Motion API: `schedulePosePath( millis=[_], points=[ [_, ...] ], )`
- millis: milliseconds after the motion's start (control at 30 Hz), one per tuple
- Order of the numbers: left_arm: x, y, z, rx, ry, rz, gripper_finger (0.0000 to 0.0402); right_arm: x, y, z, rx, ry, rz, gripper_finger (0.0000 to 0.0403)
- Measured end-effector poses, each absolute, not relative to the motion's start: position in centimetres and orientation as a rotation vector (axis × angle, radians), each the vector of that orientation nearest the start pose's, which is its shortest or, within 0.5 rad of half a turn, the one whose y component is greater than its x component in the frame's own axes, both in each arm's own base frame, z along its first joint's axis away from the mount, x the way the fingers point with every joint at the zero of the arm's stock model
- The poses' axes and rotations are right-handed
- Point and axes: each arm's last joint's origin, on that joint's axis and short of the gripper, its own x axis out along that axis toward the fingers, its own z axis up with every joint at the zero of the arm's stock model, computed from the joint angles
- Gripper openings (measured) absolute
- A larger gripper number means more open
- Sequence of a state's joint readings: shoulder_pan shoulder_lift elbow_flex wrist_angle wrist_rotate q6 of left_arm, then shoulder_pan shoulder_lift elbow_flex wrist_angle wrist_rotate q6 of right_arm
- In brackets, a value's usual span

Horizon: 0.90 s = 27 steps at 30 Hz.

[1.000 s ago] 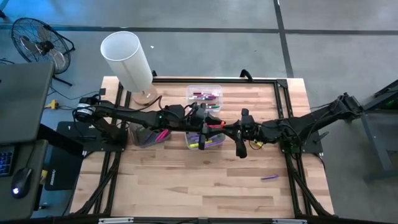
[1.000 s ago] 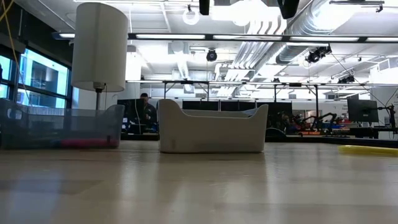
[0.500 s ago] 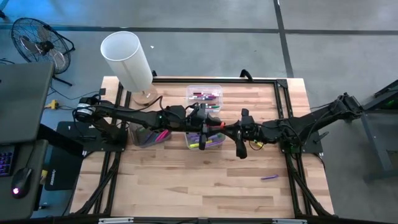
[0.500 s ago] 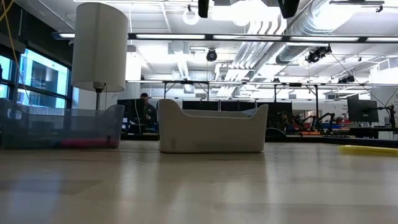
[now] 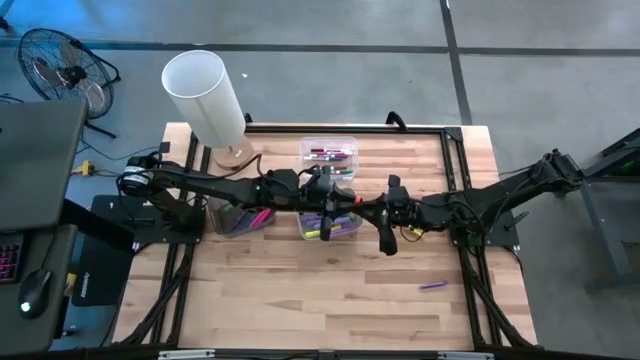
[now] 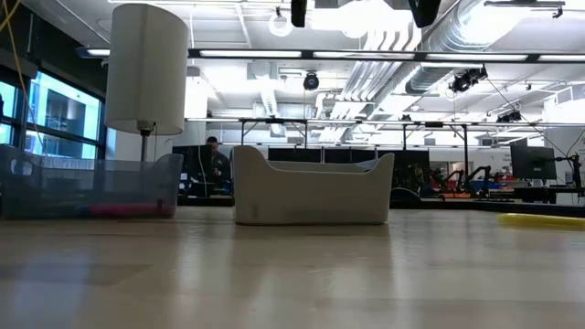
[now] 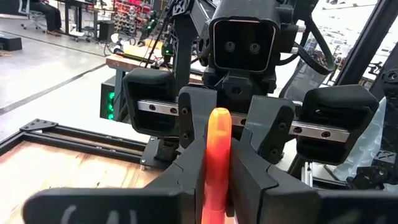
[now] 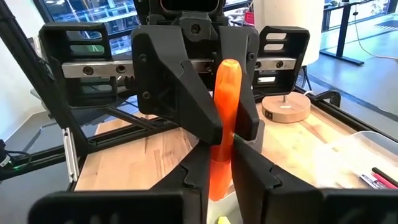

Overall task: Pick & Place Markers
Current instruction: Put the orange pen into the black bin

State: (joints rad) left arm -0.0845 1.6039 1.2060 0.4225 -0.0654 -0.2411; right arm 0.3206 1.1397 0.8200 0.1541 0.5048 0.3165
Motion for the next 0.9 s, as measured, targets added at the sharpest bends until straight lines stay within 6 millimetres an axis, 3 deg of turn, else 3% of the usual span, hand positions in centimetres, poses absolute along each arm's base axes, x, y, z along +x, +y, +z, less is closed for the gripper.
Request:
schedulePosePath(
  millis=[300, 400, 500, 733, 800, 900],
  points=[
    [37.3, -2.9, 32.6, -0.250, 0.014, 0.011, 0.0043, 24.4, 6.5, 30.5, 0.275, 0.138, -0.262, 0.0117],
    [36.3, -2.6, 32.9, -0.230, 0.092, 0.079, 0.0044, 24.2, 6.4, 30.1, 0.303, 0.168, -0.274, 0.0132],
    [33.8, -1.6, 33.9, -0.218, 0.207, 0.160, 0.0044, 24.0, 6.4, 29.5, 0.352, 0.222, -0.291, 0.0137],
    [26.0, -0.1, 34.4, -0.160, 0.614, 0.296, 0.0044, 23.5, 6.6, 28.1, 0.522, 0.389, -0.248, 0.0138],
    [23.9, 0.0, 33.6, -0.167, 0.726, 0.339, 0.0044, 23.4, 6.6, 27.8, 0.557, 0.416, -0.243, 0.0138],
    [21.5, 0.1, 30.9, -0.217, 0.884, 0.408, 0.0044, 23.3, 6.6, 27.6, 0.579, 0.436, -0.261, 0.0138]
  ],
)
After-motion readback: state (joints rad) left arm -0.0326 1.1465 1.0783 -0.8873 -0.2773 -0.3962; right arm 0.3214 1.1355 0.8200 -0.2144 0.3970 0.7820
